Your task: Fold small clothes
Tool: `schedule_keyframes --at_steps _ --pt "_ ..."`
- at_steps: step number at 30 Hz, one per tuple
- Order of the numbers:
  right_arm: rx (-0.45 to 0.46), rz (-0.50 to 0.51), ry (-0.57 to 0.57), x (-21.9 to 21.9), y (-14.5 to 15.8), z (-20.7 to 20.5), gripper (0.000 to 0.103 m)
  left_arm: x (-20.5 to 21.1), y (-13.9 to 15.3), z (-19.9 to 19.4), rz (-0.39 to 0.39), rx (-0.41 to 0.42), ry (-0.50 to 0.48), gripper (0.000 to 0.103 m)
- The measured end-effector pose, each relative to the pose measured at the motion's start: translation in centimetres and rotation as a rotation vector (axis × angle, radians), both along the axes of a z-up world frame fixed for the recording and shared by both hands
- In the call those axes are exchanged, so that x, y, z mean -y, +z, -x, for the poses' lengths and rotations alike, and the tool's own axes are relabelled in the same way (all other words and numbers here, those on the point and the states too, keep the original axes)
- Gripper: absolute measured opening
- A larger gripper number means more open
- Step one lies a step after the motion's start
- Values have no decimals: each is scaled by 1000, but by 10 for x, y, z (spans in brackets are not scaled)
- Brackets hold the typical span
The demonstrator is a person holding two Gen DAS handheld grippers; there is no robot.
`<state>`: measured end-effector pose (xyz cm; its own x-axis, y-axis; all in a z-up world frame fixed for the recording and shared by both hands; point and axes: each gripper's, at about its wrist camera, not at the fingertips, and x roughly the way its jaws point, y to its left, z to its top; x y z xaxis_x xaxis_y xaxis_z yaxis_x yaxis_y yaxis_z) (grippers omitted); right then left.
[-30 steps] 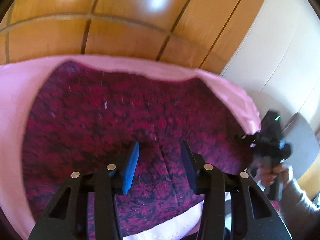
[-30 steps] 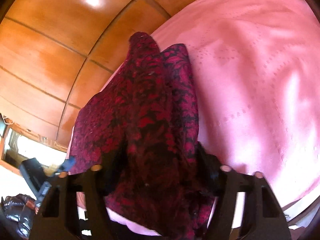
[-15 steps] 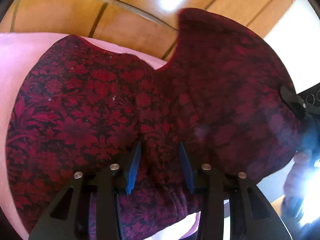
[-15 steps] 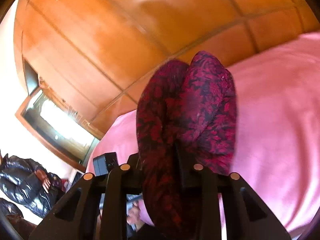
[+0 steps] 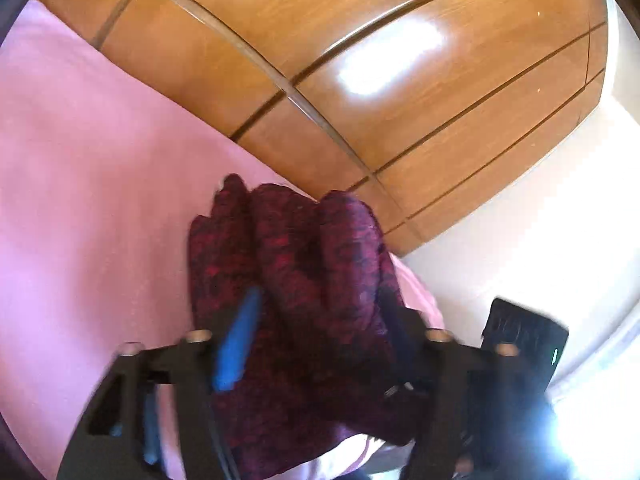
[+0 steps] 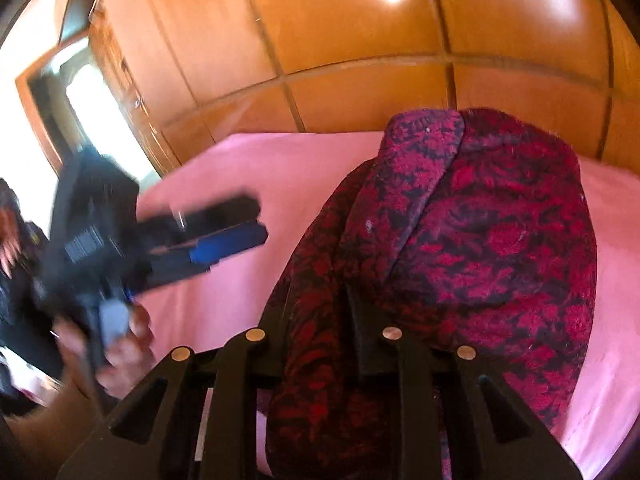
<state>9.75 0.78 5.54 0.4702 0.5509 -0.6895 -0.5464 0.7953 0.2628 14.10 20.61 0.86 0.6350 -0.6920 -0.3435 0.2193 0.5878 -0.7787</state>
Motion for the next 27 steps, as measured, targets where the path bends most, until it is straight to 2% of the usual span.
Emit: schedule_keyframes --at_steps 2,5,7,10,11,12,13,14,15,17,19,21,22,24,27 --pt "50 31 0 -9 -1 4 21 8 2 -8 -5 -9 -30 69" --pt "120 84 9 -18 -4 14 21 29 15 -19 -67 20 -81 69" --pt "154 109 20 -21 -6 18 21 45 20 -34 -111 9 -144 69" --pt "187 125 26 -24 -4 20 21 75 19 -56 -209 -45 -292 69" --pt "192 126 29 -23 -4 21 21 86 17 -62 -260 -59 -306 57" --pt "198 124 30 -22 -3 21 27 92 16 -64 -301 -65 -325 45" --pt "202 106 40 -18 -1 23 41 98 16 -65 -330 -62 -337 35" --pt "203 85 53 -13 1 27 46 100 18 -65 -339 -58 -336 28" --pt "197 56 73 -8 5 31 53 102 21 -65 -344 -52 -333 27" --pt "143 -20 127 12 14 37 58 102 29 -59 -366 -31 -313 24" --pt "85 -105 159 39 24 44 59 98 35 -51 -373 -23 -300 22" --pt "43 -180 141 73 35 46 59 91 37 -49 -376 -16 -286 22" --pt "38 -193 116 88 38 45 59 87 41 -44 -381 -10 -276 22" --pt "48 -155 40 115 37 46 57 82 46 -41 -401 0 -257 20" --pt "16 -111 -30 130 14 35 51 71 47 -38 -438 -4 -218 17"
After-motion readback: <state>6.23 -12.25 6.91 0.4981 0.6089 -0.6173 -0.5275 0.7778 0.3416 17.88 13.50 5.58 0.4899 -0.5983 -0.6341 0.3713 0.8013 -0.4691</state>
